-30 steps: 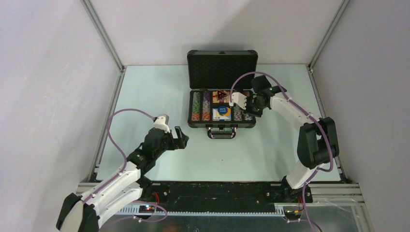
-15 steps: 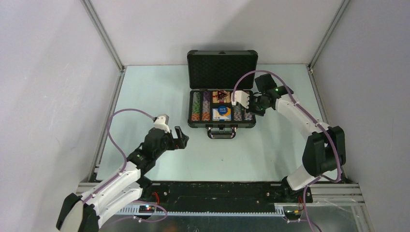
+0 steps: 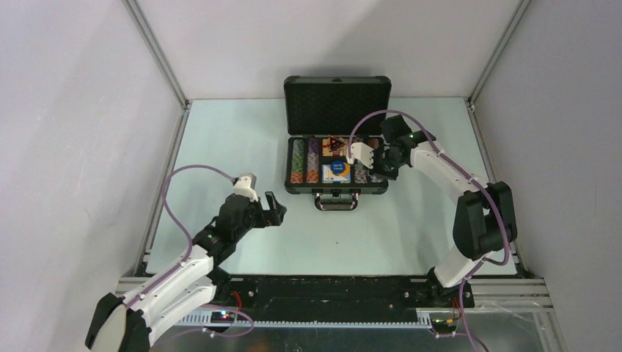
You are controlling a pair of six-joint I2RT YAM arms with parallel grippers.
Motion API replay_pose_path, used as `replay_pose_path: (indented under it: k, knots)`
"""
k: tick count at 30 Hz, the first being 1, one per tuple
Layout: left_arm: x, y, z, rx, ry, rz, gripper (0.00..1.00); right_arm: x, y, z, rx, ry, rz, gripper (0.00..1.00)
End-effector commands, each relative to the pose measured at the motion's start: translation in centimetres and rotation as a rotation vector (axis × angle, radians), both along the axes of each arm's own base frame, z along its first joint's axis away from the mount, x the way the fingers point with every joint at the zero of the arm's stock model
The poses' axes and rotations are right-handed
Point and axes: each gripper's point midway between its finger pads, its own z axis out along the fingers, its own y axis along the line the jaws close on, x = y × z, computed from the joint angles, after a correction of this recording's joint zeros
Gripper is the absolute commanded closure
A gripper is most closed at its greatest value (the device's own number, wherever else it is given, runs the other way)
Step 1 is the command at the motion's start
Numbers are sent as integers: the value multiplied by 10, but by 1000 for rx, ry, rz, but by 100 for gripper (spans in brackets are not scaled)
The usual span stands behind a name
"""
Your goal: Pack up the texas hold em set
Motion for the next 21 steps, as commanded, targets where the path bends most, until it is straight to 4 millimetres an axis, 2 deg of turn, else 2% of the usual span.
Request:
replay_pose_path:
  k: [1,12,16,19,21]
  knots:
    - [5,1,5,7,-26,-1,2,6,-1,-6,-18,-5,-8,99]
    - [4,0,4,7,-25,-2,2,14,-5,-17,-50,-6,-30,97]
    - [4,0,4,6,-24,-3,2,16,-6,-18,-54,-23,-37,92]
    - [4,0,4,6,-23,-3,2,14,-6,-20,-54,-12,-32,83]
    - [4,0,4,6,-24,-3,2,13,-6,-21,-55,-8,-29,82]
